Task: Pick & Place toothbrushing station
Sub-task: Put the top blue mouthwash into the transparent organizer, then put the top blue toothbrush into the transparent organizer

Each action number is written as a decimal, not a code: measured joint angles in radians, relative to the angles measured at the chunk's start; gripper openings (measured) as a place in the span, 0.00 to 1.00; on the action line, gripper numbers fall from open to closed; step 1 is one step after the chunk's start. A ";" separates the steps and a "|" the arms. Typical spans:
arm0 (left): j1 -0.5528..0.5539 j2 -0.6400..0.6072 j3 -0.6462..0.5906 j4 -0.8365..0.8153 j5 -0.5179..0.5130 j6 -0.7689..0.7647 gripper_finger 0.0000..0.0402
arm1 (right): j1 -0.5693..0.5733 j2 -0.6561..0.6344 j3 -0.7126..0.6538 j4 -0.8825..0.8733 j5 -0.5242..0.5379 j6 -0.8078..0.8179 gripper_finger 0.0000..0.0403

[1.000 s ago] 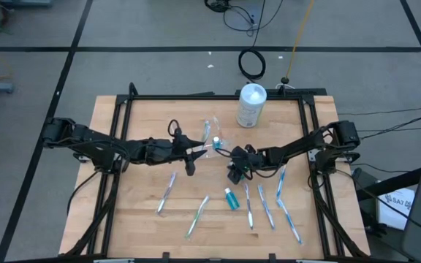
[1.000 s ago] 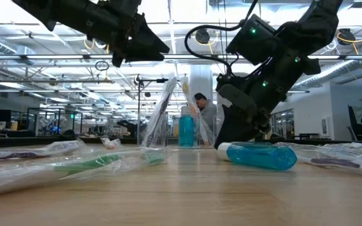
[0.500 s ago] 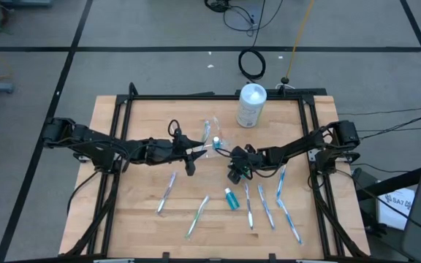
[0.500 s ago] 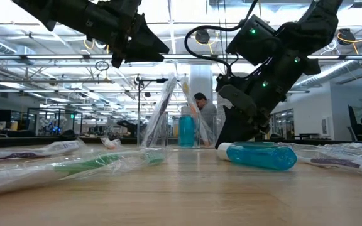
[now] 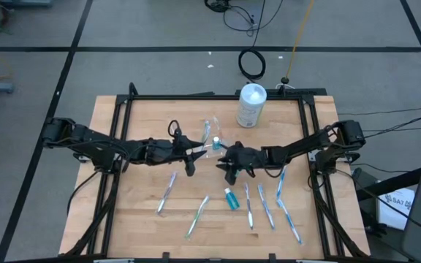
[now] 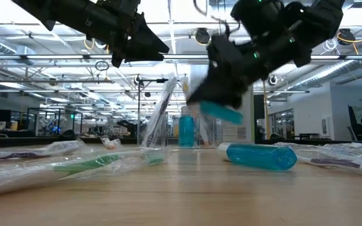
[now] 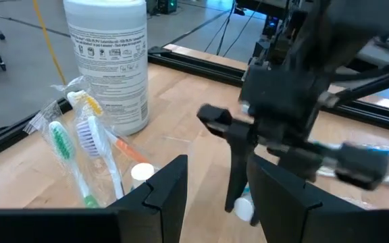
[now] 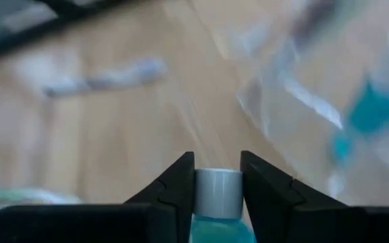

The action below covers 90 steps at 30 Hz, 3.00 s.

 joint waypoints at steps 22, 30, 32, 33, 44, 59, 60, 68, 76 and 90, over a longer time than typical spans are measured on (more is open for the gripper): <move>-0.032 -0.087 0.001 -0.029 -0.009 0.011 0.39 | -0.052 0.137 0.002 0.743 0.168 -0.368 0.24; -0.032 -0.087 0.001 -0.029 -0.010 0.020 0.39 | -0.095 0.322 0.002 1.025 0.266 -0.397 0.24; -0.032 -0.087 0.000 -0.029 -0.010 0.031 0.39 | -0.110 0.353 0.002 1.052 0.265 -0.387 0.24; -0.032 -0.087 0.001 -0.029 -0.010 0.031 0.39 | -0.116 0.367 0.005 1.061 0.265 -0.381 0.24; -0.032 -0.087 0.000 -0.029 -0.011 0.038 0.39 | -0.124 0.404 0.038 1.058 0.238 -0.413 0.24; -0.032 -0.086 0.000 -0.029 -0.011 0.038 0.39 | -0.119 0.405 0.038 0.986 0.243 -0.442 0.28; -0.032 -0.086 0.000 -0.029 -0.011 0.038 0.39 | -0.119 0.405 0.038 0.986 0.243 -0.441 0.29; -0.032 -0.086 0.000 -0.029 -0.011 0.037 0.39 | -0.117 0.405 0.038 0.986 0.243 -0.441 0.30; -0.032 -0.086 0.000 -0.029 -0.011 0.037 0.39 | -0.107 0.405 0.038 0.986 0.243 -0.445 0.32; -0.032 -0.086 0.000 -0.030 -0.010 0.037 0.39 | -0.077 0.280 0.036 0.814 0.243 -0.520 0.41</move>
